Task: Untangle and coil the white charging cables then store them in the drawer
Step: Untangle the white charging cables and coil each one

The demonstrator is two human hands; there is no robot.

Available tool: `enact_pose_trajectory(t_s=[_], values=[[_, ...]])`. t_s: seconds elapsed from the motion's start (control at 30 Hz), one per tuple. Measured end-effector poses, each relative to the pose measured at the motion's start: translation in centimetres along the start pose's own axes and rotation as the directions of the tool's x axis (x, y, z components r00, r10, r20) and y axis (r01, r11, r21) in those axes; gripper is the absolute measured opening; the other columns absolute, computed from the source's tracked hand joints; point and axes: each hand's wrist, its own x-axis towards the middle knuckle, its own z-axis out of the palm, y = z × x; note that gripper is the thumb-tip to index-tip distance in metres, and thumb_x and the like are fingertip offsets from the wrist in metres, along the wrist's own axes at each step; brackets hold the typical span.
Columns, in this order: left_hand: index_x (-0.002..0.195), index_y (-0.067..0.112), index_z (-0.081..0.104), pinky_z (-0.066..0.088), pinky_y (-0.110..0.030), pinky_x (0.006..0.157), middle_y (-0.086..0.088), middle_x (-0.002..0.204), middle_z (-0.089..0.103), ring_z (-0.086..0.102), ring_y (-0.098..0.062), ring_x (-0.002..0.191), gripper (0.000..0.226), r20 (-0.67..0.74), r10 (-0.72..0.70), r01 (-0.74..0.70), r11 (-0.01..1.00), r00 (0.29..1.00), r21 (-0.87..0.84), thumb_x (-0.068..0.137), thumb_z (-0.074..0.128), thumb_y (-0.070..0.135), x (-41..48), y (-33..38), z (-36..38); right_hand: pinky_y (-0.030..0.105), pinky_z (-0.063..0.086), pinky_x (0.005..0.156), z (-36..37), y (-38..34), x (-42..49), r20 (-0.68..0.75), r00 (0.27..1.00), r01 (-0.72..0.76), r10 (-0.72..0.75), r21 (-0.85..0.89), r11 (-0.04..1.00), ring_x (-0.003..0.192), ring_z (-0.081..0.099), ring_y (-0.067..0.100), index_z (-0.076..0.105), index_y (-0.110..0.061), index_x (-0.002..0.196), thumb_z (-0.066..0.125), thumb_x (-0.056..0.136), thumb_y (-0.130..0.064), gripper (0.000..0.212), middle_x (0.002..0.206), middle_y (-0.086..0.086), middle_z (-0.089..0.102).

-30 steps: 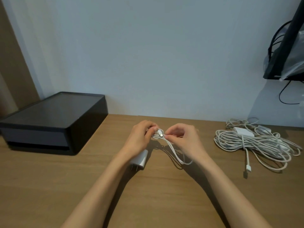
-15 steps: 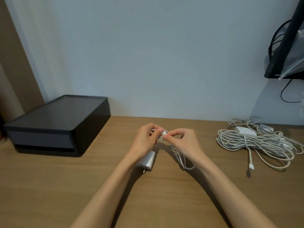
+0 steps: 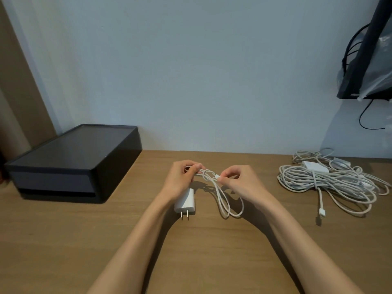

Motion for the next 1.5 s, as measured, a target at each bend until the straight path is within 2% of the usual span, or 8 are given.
enact_pose_trajectory(t_s=[0.27,0.5,0.63,0.9,1.13,1.23,1.4,1.5], values=[[0.089,0.014,0.071,0.035,-0.015,0.051,0.005,0.063,0.059,0.044,-0.006,0.053,0.024,-0.120,-0.005,0.015,0.997,0.993,0.076,0.097,0.050,0.021,0.5,-1.2,-0.4,0.019,0.038,0.052,-0.9,-0.3,-0.3,0.014,0.997,0.077,-0.076,-0.187,0.979,0.066,0.061,0.006,0.066,-0.027,0.073,0.069,0.085,-0.030,0.013,0.073,-0.007,0.068],[0.092,0.013,0.065,0.040,-0.013,0.049,-0.001,0.070,0.057,0.048,-0.006,0.054,0.016,0.007,-0.075,0.076,0.996,0.997,-0.054,0.097,0.051,0.018,0.4,-0.9,0.1,0.012,0.041,0.076,-0.6,-0.2,-0.2,0.116,0.979,0.164,-0.168,0.039,0.986,0.100,0.055,0.000,0.057,-0.025,0.115,0.049,0.095,-0.043,0.028,0.110,-0.014,0.059],[0.098,0.006,0.060,0.045,-0.013,0.049,-0.003,0.077,0.060,0.053,-0.002,0.053,0.016,0.096,-0.084,0.092,0.992,0.992,-0.081,0.098,0.047,0.015,0.1,-1.1,0.8,0.023,0.044,0.082,1.4,0.4,-0.4,0.178,0.963,0.228,-0.204,-0.128,0.965,0.098,0.057,0.007,0.049,-0.022,0.118,0.055,0.095,-0.029,0.025,0.110,-0.011,0.059],[0.102,0.021,0.058,0.050,-0.021,0.076,0.003,0.099,0.059,0.056,-0.008,0.087,0.015,0.025,0.061,-0.066,0.899,0.998,0.432,0.095,0.051,0.033,0.3,-2.4,1.1,0.039,0.052,0.071,1.0,1.8,0.1,-0.023,0.959,0.274,-0.282,-0.170,0.947,0.075,0.058,0.008,0.055,-0.027,0.092,0.058,0.093,-0.025,0.004,0.083,-0.012,0.063],[0.144,0.039,0.021,0.030,-0.042,0.104,-0.002,0.142,0.033,0.025,-0.024,0.131,0.091,0.379,-0.198,-0.127,0.722,0.904,0.680,0.069,0.062,0.070,-0.1,-0.8,0.4,0.042,0.050,0.073,0.0,4.3,2.0,-0.173,0.962,0.158,-0.211,-0.274,0.949,0.082,0.059,0.021,0.052,-0.026,0.088,0.058,0.091,-0.024,0.007,0.083,-0.008,0.064],[0.144,0.036,0.025,0.034,-0.037,0.103,-0.001,0.138,0.039,0.033,-0.019,0.125,0.093,0.351,-0.108,-0.144,0.771,0.930,0.620,0.067,0.069,0.064,-0.1,-1.1,0.6,0.042,0.049,0.076,-0.1,4.9,2.6,-0.223,0.959,0.089,-0.173,-0.344,0.935,0.088,0.060,0.026,0.052,-0.026,0.092,0.056,0.093,-0.025,0.004,0.092,-0.001,0.066],[0.131,0.023,0.049,0.035,-0.016,0.070,0.001,0.121,0.053,0.045,-0.006,0.094,0.063,0.239,0.099,-0.213,0.829,0.966,0.518,0.077,0.069,0.047,0.3,-2.5,1.2,0.036,0.034,0.087,0.2,5.0,2.4,-0.166,0.949,0.141,-0.268,-0.537,0.831,0.108,0.051,0.021,0.057,-0.024,0.112,0.054,0.094,-0.030,0.019,0.110,-0.004,0.065],[0.129,0.027,0.052,0.038,-0.026,0.086,0.002,0.119,0.055,0.048,-0.016,0.110,0.063,0.199,0.137,-0.220,0.840,0.970,0.497,0.076,0.064,0.059,0.5,-3.5,1.8,0.034,0.031,0.093,0.8,4.7,2.4,-0.191,0.922,0.179,-0.338,-0.564,0.806,0.110,0.051,0.020,0.060,-0.024,0.117,0.055,0.093,-0.030,0.025,0.115,-0.005,0.064]])
